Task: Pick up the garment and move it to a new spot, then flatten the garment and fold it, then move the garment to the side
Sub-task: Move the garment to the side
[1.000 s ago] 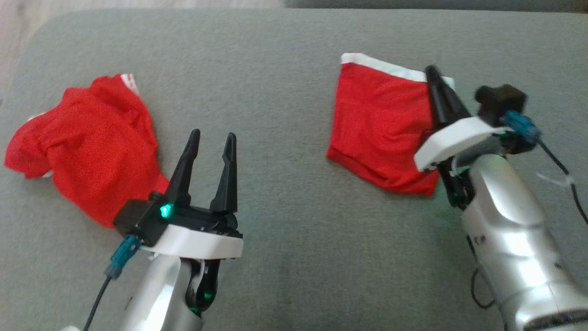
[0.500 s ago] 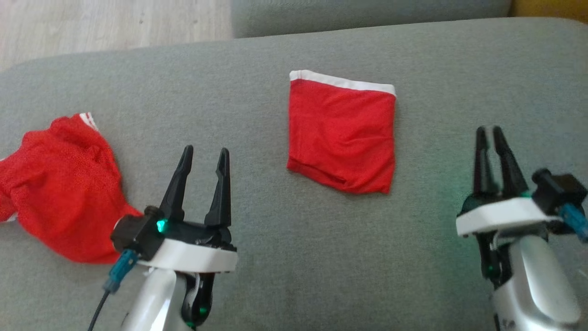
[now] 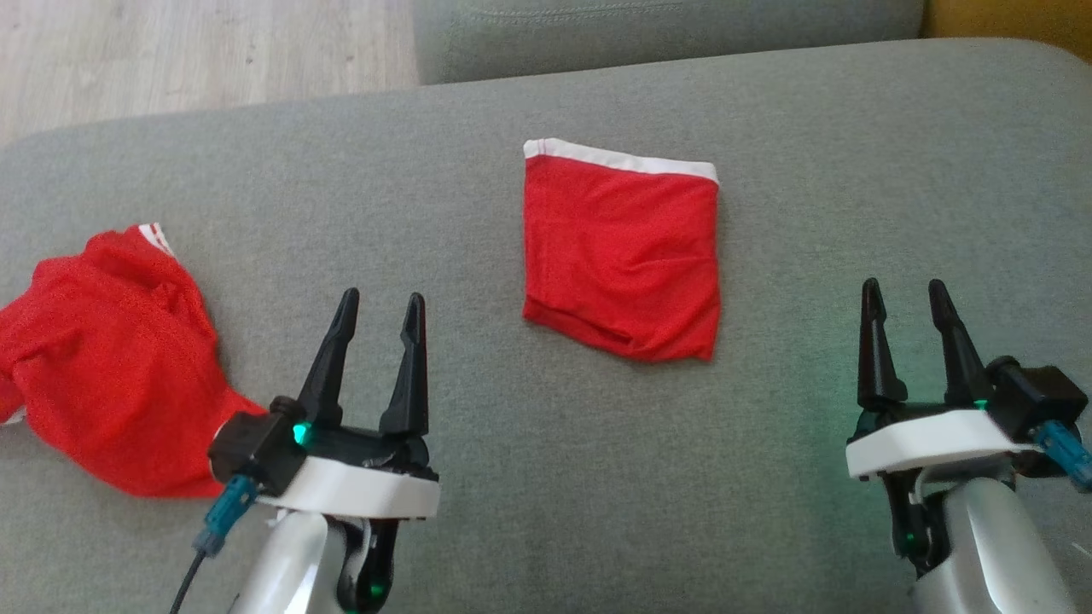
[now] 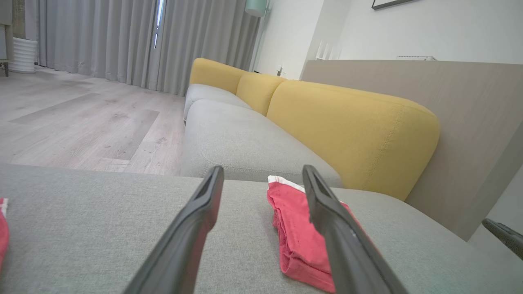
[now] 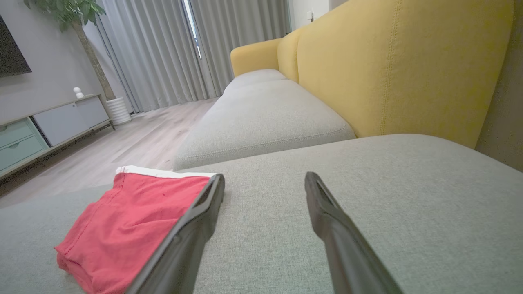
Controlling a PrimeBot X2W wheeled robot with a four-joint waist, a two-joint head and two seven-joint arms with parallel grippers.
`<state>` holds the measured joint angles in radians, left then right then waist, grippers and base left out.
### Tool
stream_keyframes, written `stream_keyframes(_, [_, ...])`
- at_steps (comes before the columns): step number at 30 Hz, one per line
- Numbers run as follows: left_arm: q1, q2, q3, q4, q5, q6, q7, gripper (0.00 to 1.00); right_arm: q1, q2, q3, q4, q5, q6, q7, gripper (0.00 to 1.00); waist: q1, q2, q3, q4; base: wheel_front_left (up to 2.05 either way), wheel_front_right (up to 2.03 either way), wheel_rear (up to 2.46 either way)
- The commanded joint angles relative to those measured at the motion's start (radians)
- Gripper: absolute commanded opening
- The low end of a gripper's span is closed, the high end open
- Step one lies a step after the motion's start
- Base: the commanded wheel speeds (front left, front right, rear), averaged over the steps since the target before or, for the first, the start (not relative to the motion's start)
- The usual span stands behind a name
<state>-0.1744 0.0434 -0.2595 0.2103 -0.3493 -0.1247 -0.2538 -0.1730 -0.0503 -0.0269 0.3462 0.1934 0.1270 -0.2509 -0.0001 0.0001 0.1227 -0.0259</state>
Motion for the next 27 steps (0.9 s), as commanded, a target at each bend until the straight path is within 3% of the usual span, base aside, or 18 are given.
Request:
stream_keyframes(1, [-0.021, 0.007, 0.026, -0.034, 0.010, -0.005, -0.008, 1.00, -0.031, 0.000, 0.023, -0.028, -0.005, 0.004, -0.011, 1.00, 0.0001, -0.0001, 0.008, 0.007, 0.00, 0.00, 0.00])
stream_keyframes(10, [-0.057, 0.007, -0.010, -0.040, -0.003, -0.005, -0.008, 1.00, -0.125, 0.000, 0.017, 0.084, -0.050, 0.004, -0.011, 1.00, 0.0001, -0.0001, 0.084, 0.084, 0.00, 0.00, 0.00])
stream_keyframes(27, [-0.087, 0.007, -0.058, -0.024, -0.034, -0.005, -0.008, 1.00, -0.397, 0.000, 0.052, 0.534, 0.068, 0.004, 0.140, 1.00, 0.0001, -0.0001, 0.130, 0.228, 0.00, 0.00, 0.00])
